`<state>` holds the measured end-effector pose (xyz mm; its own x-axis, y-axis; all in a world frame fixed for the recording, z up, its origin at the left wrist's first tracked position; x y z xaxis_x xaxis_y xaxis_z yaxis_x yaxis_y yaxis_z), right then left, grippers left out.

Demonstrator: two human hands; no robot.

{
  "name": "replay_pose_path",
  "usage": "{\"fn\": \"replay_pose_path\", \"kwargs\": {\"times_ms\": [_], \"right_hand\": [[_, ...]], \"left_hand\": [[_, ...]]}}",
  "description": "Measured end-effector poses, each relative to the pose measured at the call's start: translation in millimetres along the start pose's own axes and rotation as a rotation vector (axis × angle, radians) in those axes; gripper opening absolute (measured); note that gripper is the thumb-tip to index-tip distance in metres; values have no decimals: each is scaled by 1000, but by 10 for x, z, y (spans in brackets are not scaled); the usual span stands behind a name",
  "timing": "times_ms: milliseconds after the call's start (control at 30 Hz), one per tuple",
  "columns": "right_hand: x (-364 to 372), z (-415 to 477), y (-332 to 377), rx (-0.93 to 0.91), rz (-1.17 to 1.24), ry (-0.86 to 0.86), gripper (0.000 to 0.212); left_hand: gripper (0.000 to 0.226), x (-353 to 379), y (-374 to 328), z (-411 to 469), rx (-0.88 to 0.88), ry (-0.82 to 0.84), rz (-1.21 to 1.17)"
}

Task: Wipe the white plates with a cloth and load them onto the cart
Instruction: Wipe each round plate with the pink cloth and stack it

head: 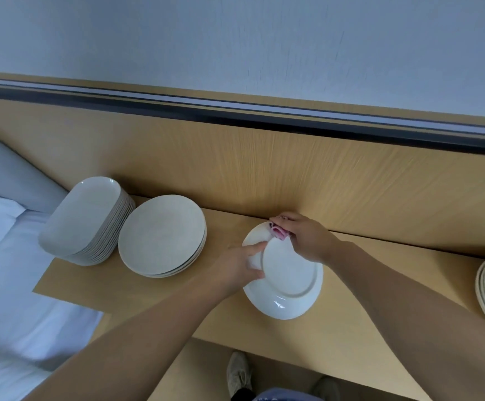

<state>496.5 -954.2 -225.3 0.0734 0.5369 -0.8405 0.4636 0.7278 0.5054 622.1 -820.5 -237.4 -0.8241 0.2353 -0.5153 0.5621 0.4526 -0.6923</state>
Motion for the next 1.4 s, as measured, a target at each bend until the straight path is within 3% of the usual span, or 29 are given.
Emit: {"fn": "replay_pose_path", "kwargs": {"times_ms": [133, 333, 500, 733, 900, 1400], "right_hand": [[79, -154, -132, 78, 117, -73, 48], [430, -627, -433, 352, 291, -181, 48], [496, -725, -452, 318, 373, -155, 47], [350, -538, -499, 167, 292, -66, 39], [343, -383, -469, 110, 262, -20, 40], [785, -1253, -189, 431, 523, -354, 30]], "left_hand": [[68, 22, 38, -18, 5, 9, -15], [74, 50, 134, -69, -41, 12, -28], [86, 68, 78, -111, -45, 146, 64], [82, 88, 98, -38, -86, 189, -250], [84, 112, 181, -48, -129, 176, -239], [87, 243, 265, -154, -70, 100, -207]]}}
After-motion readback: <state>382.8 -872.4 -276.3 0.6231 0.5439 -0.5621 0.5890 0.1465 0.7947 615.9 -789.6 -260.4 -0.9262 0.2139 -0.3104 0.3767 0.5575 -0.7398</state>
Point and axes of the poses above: each hand's wrist, its own z-axis towards the middle knuckle, its own x-axis out of the palm, y = z × x, the point moved 5 cm from there along z, towards the middle knuckle, and after that the axes turned 7 degrees about y, right-handed, at the moved point
